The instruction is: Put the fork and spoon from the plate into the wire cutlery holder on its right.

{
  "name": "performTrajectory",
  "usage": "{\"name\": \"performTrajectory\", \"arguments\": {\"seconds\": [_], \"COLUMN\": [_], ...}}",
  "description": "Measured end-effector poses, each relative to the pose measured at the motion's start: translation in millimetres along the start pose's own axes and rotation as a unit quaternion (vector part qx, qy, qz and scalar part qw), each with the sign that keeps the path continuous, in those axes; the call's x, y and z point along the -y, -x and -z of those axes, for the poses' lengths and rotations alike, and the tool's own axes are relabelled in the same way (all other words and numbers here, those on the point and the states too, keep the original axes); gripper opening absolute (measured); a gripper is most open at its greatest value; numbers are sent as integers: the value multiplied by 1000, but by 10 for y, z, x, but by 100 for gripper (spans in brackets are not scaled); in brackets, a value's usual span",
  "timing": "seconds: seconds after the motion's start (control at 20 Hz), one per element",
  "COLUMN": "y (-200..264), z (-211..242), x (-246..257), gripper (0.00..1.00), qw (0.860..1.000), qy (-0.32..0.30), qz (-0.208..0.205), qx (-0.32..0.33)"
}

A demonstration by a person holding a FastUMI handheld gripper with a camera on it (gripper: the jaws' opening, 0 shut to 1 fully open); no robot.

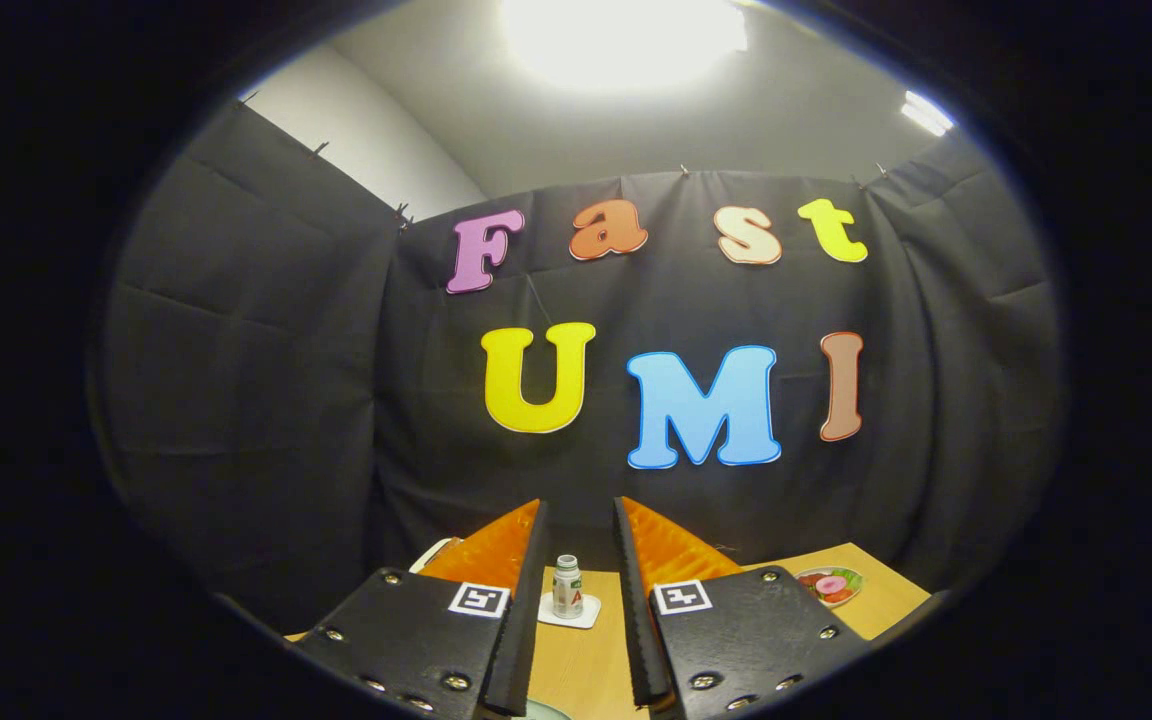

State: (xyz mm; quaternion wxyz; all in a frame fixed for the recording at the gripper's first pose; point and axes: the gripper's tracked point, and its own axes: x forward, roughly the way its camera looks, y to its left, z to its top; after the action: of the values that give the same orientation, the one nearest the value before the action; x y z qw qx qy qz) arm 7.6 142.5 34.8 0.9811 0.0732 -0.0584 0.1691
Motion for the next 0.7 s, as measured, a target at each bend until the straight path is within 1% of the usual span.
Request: {"name": "performTrajectory", "arguments": {"seconds": [0.15,0.5,0.7], "y": [36,77,105], "z": [25,-70,-97], "x": [-17,37,39], "gripper": [38,38,38], "qw": [1000,1000,1000], "qy": [-2,-9,0], "qz": [-1,15,24], "qx": [-4,0,-1]}}
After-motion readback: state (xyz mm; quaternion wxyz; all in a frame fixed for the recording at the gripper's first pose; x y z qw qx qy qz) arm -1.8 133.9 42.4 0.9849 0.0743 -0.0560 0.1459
